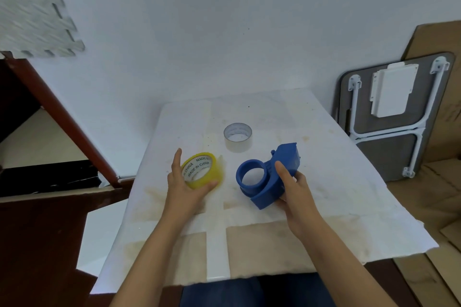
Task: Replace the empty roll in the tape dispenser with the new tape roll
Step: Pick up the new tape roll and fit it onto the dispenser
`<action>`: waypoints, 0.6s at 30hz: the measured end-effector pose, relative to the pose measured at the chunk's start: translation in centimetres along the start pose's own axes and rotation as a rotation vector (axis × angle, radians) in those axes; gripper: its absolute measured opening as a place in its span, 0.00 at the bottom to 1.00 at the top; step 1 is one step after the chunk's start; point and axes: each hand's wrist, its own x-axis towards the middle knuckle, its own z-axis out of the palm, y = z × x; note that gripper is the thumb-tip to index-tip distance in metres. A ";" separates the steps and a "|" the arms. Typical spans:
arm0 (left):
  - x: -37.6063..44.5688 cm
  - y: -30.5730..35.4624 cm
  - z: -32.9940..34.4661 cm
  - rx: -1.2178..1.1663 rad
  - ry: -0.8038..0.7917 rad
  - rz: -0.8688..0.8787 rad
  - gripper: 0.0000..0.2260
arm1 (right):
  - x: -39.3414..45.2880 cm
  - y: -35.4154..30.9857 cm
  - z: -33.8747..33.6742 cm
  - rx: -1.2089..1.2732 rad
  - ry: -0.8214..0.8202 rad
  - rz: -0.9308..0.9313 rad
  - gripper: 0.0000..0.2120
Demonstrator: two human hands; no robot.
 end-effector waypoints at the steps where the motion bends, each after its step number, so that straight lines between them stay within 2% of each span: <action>1: -0.5 0.3 0.1 -0.053 -0.017 -0.007 0.52 | -0.1 0.0 -0.1 0.003 0.002 0.003 0.29; 4: -2.2 1.8 0.9 -0.165 -0.084 -0.005 0.48 | -0.2 -0.1 -0.4 0.005 0.005 0.011 0.28; 7: -3.8 3.5 2.0 -0.256 -0.174 0.025 0.49 | -0.1 -0.4 -0.9 0.014 0.006 0.024 0.27; 12: -5.5 5.1 3.7 -0.594 -0.338 -0.042 0.42 | -0.4 -1.0 -1.8 0.011 -0.051 0.037 0.24; 18: -6.7 5.9 5.3 -0.612 -0.387 -0.063 0.39 | -0.1 -1.4 -2.5 0.001 -0.025 0.029 0.25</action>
